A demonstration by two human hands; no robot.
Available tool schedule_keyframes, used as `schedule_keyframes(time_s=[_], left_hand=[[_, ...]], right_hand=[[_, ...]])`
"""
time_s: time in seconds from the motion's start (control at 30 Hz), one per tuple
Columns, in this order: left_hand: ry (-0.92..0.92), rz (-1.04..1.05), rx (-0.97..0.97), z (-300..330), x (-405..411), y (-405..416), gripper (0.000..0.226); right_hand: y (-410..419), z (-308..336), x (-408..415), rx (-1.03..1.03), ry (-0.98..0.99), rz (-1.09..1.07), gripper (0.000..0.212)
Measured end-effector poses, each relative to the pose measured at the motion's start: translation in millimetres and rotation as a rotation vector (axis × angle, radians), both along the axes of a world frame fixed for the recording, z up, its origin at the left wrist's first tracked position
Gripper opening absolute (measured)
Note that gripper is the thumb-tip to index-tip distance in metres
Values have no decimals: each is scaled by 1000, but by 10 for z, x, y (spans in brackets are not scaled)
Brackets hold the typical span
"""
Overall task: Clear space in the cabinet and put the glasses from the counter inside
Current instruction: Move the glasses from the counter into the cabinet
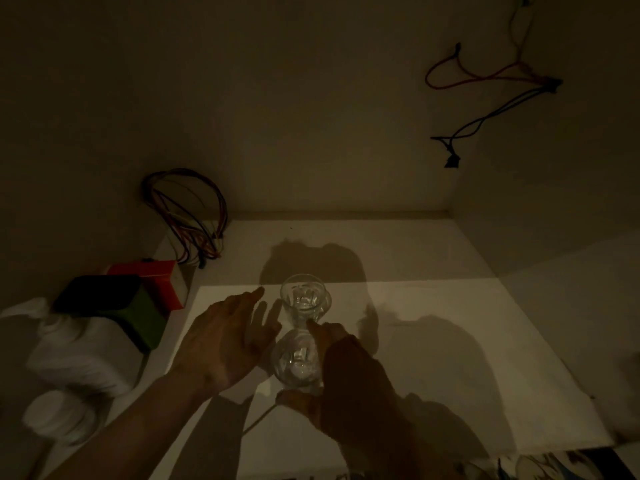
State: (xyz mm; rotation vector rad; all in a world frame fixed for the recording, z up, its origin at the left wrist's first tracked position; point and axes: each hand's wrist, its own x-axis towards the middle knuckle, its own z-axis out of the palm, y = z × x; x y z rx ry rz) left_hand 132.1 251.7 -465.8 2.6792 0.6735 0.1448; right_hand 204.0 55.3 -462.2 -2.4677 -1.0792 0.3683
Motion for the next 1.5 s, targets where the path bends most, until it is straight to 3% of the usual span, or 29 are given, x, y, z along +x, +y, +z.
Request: schedule_keyframes(time_s=[0.07, 0.17, 0.33, 0.5, 0.63, 0.8, 1.0, 1.17, 1.5], left_hand=[[108, -15, 60, 30, -24, -77, 74], [232, -10, 88, 126, -78, -273, 76], [434, -39, 61, 486, -288, -720, 73], [563, -50, -93, 1485, -660, -1313, 75], [684, -97, -164, 2790, -1003, -1689, 80], [660, -139, -173, 4365, -1367, -1934, 84], [628, -90, -266, 5972, -1779, -2226, 79], [523, -81, -207, 7091, -2067, -2679, 69], [302, -98, -94, 8760, -2039, -3455, 70]], right_hand=[[-127, 42, 26, -40, -121, -34, 85], [-315, 159, 103, -133, -129, -104, 66], [-699, 639, -50, -334, -114, -87, 65], [-1086, 1715, -435, -477, 81, -7, 65], [-1297, 3093, -844, -593, 154, 5, 65], [-1530, 4680, -1210, -554, 189, -8, 67], [-1883, 6291, -1514, -498, 176, -42, 55], [-2260, 7212, -1706, -391, 70, -54, 48], [-2949, 8531, -1672, -264, -21, -122, 59]])
